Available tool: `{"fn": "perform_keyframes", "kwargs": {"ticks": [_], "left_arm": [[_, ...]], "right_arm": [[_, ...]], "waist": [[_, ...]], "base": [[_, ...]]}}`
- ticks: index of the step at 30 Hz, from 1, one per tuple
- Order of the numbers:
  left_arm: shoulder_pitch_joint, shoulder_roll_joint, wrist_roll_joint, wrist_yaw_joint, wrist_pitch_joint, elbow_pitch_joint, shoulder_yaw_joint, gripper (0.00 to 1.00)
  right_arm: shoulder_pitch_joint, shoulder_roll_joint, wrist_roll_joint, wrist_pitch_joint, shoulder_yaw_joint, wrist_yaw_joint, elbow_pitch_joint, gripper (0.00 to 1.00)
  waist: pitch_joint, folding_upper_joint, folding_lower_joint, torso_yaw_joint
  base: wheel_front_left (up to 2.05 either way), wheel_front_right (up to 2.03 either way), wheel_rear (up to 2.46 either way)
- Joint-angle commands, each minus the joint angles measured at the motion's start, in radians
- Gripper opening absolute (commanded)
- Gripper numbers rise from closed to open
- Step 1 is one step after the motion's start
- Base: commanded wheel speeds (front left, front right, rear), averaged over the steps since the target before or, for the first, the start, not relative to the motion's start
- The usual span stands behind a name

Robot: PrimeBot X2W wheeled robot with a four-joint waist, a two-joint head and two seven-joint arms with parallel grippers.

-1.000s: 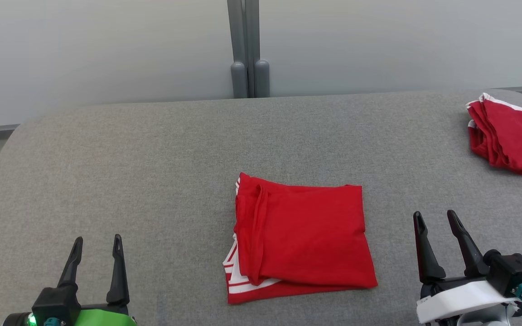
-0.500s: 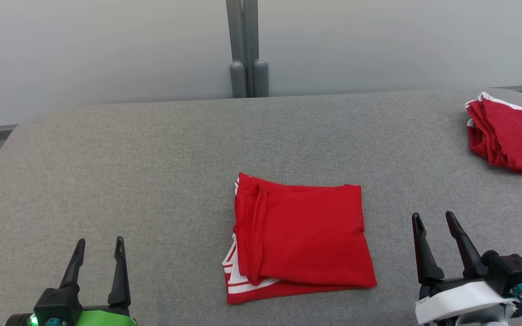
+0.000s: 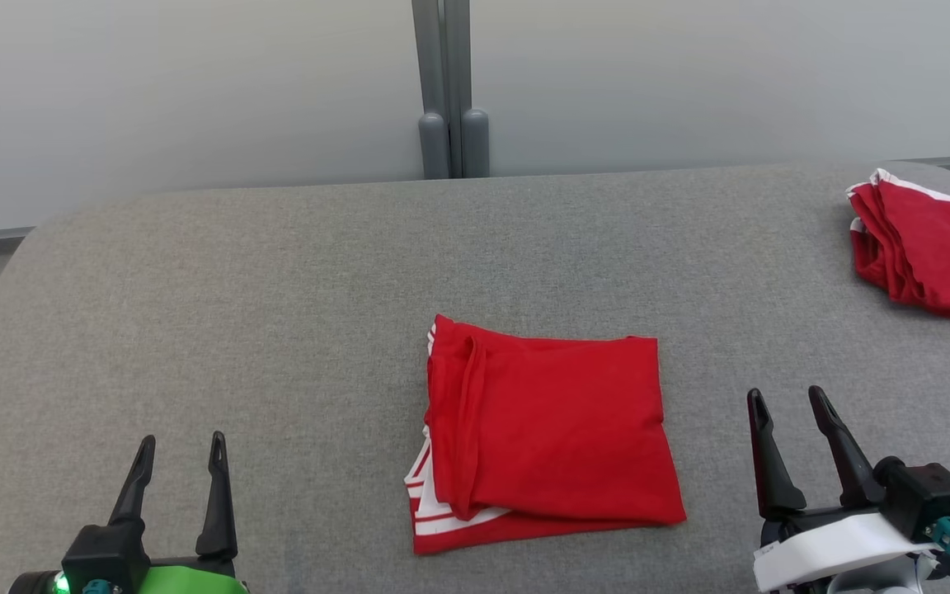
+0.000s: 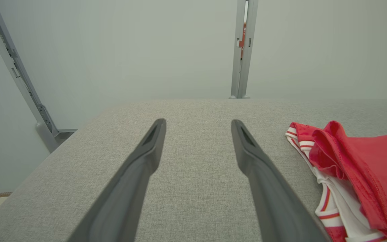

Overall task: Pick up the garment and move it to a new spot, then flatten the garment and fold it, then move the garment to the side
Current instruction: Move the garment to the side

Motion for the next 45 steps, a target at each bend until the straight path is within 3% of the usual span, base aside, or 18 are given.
{"fn": "perform_keyframes", "kwargs": {"ticks": [1, 14, 26, 45], "left_arm": [[-0.007, 0.0, 0.003, -0.004, 0.0, 0.001, 0.006, 1.0], [-0.02, -0.001, 0.007, -0.006, 0.0, 0.008, -0.003, 1.0], [-0.054, -0.003, 0.002, -0.006, 0.0, 0.016, -0.033, 1.0], [-0.102, -0.004, -0.015, 0.004, 0.0, 0.032, -0.073, 1.0]], "right_arm": [[-0.003, 0.0, -0.008, -0.002, 0.001, -0.001, 0.003, 1.0], [-0.11, -0.039, 0.005, -0.002, 0.056, -0.001, 0.083, 1.0], [-0.322, -0.087, 0.023, 0.02, 0.153, -0.001, 0.344, 1.0], [-0.411, -0.039, 0.081, 0.028, 0.231, -0.001, 0.707, 1.0]], "waist": [[0.0, 0.0, 0.0, -0.001], [0.017, 0.0, 0.0, -0.001], [0.081, 0.0, 0.0, 0.049], [0.134, 0.0, 0.0, 0.079]], "base": [[0.0, 0.0, 0.0], [0.0, 0.0, 0.0], [0.0, 0.0, 0.0], [0.0, 0.0, 0.0]]}}
